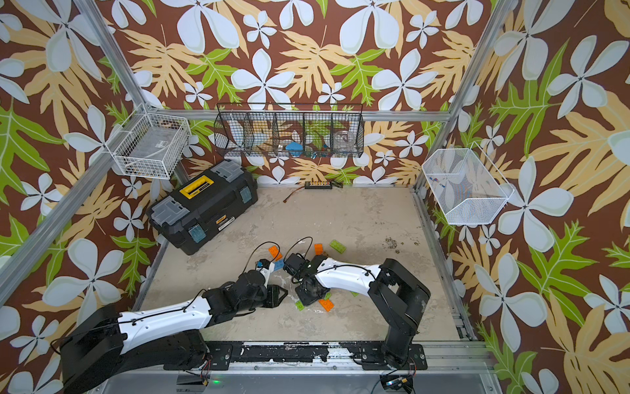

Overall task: Assemble a small pinwheel with lego
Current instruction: Pick up the lego brick from the center of the board, then assemble the lego brick with the lego brick.

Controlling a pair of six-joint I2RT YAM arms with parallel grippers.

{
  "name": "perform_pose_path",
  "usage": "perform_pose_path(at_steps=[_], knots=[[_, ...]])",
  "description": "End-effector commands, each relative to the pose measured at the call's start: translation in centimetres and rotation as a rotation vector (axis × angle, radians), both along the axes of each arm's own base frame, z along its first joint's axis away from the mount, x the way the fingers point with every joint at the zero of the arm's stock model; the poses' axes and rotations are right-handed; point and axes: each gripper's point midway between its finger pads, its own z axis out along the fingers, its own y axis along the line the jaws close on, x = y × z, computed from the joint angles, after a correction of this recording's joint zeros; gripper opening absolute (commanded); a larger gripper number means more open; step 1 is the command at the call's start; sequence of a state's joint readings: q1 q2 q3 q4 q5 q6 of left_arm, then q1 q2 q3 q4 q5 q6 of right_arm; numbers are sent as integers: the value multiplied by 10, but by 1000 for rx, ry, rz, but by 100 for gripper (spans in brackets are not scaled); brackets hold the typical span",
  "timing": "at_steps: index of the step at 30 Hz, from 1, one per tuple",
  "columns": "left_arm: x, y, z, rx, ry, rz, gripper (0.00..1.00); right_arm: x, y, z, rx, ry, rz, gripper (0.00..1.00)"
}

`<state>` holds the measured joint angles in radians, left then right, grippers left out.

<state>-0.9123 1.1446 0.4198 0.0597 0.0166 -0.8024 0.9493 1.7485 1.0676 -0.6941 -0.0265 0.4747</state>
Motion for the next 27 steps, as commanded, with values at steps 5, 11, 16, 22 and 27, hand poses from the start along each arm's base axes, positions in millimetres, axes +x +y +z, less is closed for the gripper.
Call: perform_pose_path(at_steps=[5, 11, 16, 22, 27], knots=[[1, 2, 2, 3, -13, 3, 43, -7, -4, -2, -23, 6, 47, 10], [-1, 2, 2, -8, -11, 0, 43, -9, -3, 12, -21, -21, 134, 8], [-8, -7, -1, -33, 3, -42, 43, -4, -9, 29, -40, -71, 178, 7], [-14, -12, -4, -38, 8, -60, 43, 2, -14, 32, -76, -100, 198, 6], [-12, -12, -1, -39, -1, -53, 43, 8, -13, 30, -96, -113, 201, 6]])
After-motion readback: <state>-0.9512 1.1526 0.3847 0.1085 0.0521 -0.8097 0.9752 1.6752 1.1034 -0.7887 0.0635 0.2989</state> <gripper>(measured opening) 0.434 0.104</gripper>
